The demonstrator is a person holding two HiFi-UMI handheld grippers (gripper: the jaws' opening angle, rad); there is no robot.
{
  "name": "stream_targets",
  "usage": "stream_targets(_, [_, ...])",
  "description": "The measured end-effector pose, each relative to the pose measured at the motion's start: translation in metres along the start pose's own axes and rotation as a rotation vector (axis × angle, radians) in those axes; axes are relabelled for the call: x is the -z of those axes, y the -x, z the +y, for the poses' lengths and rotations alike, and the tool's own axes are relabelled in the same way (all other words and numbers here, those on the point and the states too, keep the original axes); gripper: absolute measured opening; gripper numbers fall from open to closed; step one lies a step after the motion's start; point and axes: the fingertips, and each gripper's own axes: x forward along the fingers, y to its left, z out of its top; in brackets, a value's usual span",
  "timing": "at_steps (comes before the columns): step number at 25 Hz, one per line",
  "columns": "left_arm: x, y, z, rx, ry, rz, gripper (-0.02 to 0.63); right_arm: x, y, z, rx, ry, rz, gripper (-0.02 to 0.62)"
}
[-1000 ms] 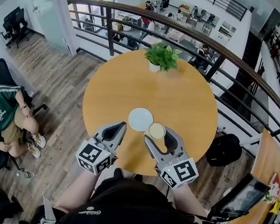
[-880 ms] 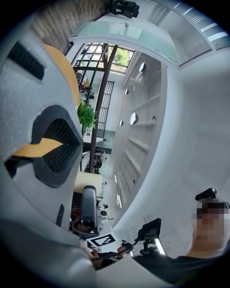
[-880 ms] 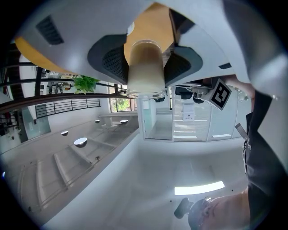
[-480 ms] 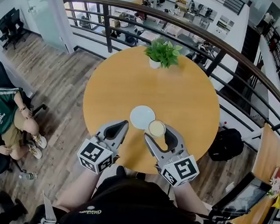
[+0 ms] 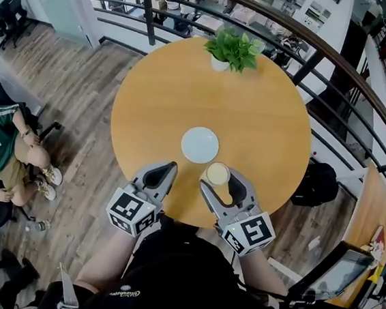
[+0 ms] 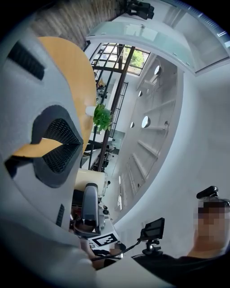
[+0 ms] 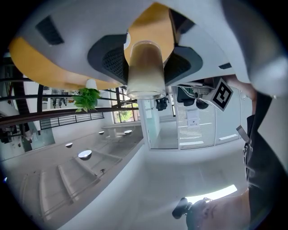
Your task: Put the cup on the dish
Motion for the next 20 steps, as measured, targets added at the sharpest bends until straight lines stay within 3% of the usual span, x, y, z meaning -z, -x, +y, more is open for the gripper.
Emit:
stream_targets(10, [0.059, -0.02, 0.029, -0.008, 0.087, 0.1, -0.006, 0.06, -0.031, -0.02, 0.007, -0.065, 0.108, 0.245])
stream_targets(20, [0.075, -0.038, 0.043, 0.022, 0.097, 0.136, -0.006, 0.091, -0.068, -0.042, 0.019, -0.065, 0.136, 0.245])
